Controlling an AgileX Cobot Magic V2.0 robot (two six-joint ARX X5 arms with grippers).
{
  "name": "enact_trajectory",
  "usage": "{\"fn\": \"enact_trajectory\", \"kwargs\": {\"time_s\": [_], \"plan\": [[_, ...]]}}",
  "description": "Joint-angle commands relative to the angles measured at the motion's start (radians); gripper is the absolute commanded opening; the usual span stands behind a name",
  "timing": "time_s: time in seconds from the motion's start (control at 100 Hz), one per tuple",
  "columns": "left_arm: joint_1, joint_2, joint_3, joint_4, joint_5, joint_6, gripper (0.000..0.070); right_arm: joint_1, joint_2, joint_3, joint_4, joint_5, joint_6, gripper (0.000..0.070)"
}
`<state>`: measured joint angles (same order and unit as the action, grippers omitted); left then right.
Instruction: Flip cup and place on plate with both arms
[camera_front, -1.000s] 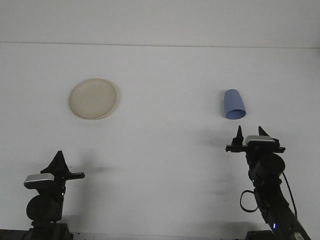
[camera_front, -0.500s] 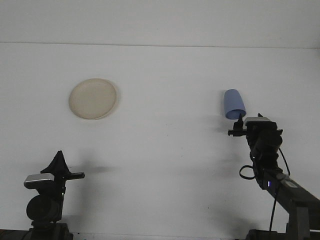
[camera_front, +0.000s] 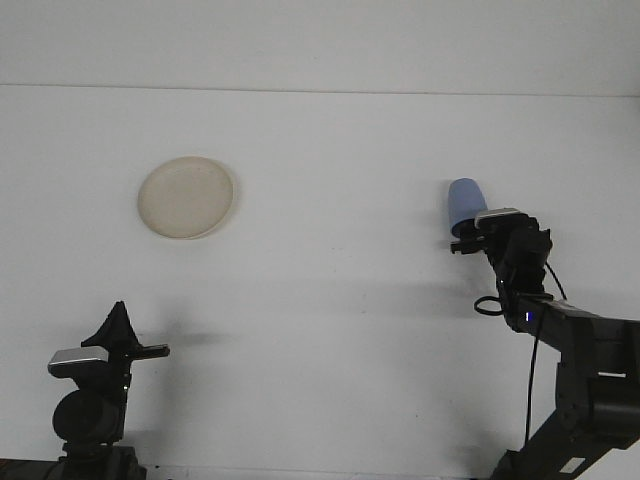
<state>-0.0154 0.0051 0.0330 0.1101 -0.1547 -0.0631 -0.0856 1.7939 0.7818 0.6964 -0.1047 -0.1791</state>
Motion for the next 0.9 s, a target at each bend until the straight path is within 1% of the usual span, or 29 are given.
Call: {"fn": "enact_trajectory", "kwargs": {"time_s": [0.0, 0.08, 0.15, 0.27, 0.32, 0.37, 0.52, 0.61, 0.77, 0.89], "plan": [[0.001, -0.002, -0.019, 0.011, -0.004, -0.002, 0.0015, -0.001, 0.039, 0.034, 0.014, -0.003, -0.013, 0.0463], [0.001, -0.002, -0.019, 0.011, -0.005, -0.002, 0.0015, -0.001, 0.06, 0.056, 0.014, -0.004, -0.013, 0.0447], [0.001, -0.002, -0.019, 0.011, -0.005, -0.002, 0.0015, -0.001, 0.069, 0.064, 0.014, -0.011, -0.013, 0.0374], [0.001, -0.002, -0.019, 0.011, -0.005, -0.002, 0.0015, -0.001, 0.073, 0.066, 0.013, -0.05, -0.013, 0.0135], [0.001, -0.002, -0.019, 0.011, -0.005, -0.002, 0.0015, -0.001, 0.073, 0.066, 0.013, -0.055, -0.013, 0.006], [0.001, -0.002, -0.019, 0.011, -0.004, -0.002, 0.0015, -0.001, 0.073, 0.066, 0.014, -0.055, -0.013, 0.0004], [0.001, -0.002, -0.019, 0.011, -0.005, -0.002, 0.0015, -0.001, 0.072, 0.066, 0.014, -0.055, -0.011, 0.0002], [0.001, -0.002, -0.019, 0.011, -0.005, -0.002, 0.0015, -0.001, 0.055, 0.066, 0.009, -0.055, 0.006, 0.0002], [0.001, -0.002, -0.019, 0.011, -0.004, -0.002, 0.0015, -0.001, -0.026, 0.066, -0.007, -0.055, 0.086, 0.0002], [0.001, -0.002, -0.019, 0.011, -0.004, -0.002, 0.0015, -0.001, -0.133, 0.066, -0.077, -0.056, 0.155, 0.0002]]}}
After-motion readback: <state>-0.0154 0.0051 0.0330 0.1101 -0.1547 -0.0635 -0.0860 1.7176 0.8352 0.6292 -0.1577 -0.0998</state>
